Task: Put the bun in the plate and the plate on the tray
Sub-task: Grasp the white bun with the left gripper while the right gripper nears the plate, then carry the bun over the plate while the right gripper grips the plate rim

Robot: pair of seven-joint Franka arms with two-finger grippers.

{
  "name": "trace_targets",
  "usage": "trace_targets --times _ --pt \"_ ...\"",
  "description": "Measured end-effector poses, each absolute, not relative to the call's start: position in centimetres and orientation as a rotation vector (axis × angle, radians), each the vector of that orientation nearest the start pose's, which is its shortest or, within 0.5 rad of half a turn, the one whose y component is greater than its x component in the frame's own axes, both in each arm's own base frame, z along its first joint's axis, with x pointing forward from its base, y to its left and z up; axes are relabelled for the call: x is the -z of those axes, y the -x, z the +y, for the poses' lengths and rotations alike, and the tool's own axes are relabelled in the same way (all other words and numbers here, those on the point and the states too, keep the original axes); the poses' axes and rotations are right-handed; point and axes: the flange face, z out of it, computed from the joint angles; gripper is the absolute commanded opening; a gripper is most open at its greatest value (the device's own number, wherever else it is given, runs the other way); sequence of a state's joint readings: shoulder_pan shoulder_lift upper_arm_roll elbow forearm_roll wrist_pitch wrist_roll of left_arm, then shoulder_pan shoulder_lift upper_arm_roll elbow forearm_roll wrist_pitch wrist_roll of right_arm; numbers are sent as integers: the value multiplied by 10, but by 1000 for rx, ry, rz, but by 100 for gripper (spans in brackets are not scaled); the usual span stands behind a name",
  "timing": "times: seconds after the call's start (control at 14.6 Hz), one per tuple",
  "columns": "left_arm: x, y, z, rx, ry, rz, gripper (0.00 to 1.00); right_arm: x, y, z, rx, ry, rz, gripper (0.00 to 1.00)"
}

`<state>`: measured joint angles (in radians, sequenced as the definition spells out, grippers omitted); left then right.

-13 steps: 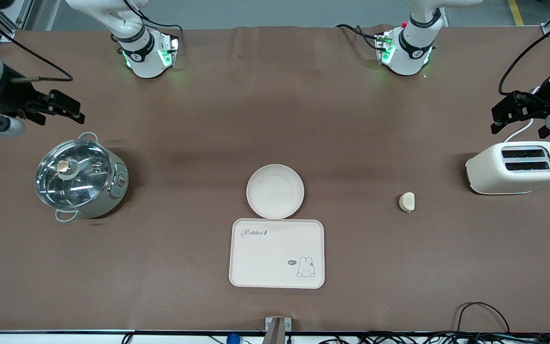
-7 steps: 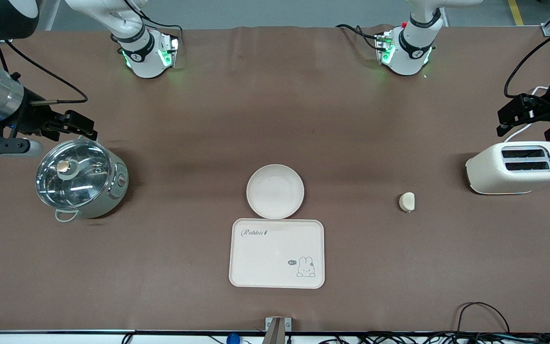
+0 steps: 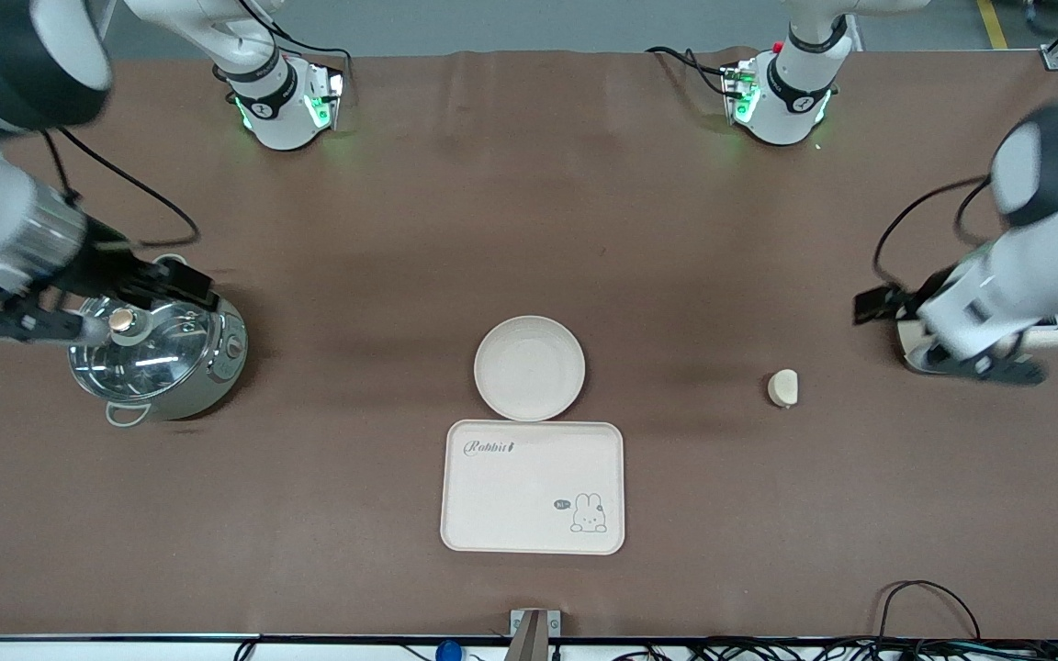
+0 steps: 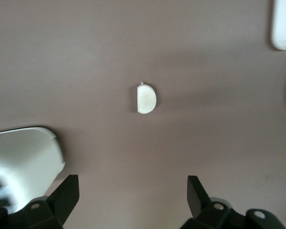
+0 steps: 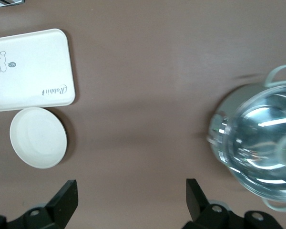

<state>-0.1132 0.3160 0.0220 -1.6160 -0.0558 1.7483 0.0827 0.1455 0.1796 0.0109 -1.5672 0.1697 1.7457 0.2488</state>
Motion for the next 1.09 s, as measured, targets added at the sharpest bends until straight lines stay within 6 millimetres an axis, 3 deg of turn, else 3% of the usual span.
trace_targets --times 0.21,0.27,0.41,0.62,0.75,0.89,1.09 --pt "-299 -650 -72 -430 3153 250 100 -458 -635 159 -67 2950 244 100" --pt "-267 -655 -75 -414 3156 254 100 -431 -640 171 -68 2917 260 100" --pt "-227 -661 -86 -355 3170 272 100 -380 -638 198 -34 2877 273 100" --pt "-204 -662 -99 -313 3183 298 98 -328 -610 263 14 2872 291 100" --pt "-193 -657 -96 -320 3183 290 97 -312 -592 304 22 2869 289 100" --pt "-180 -647 -90 -352 3180 283 92 -302 -579 330 10 2874 270 100" --pt "-169 -641 -70 -376 3196 314 60 -293 -570 345 -8 2884 240 100"
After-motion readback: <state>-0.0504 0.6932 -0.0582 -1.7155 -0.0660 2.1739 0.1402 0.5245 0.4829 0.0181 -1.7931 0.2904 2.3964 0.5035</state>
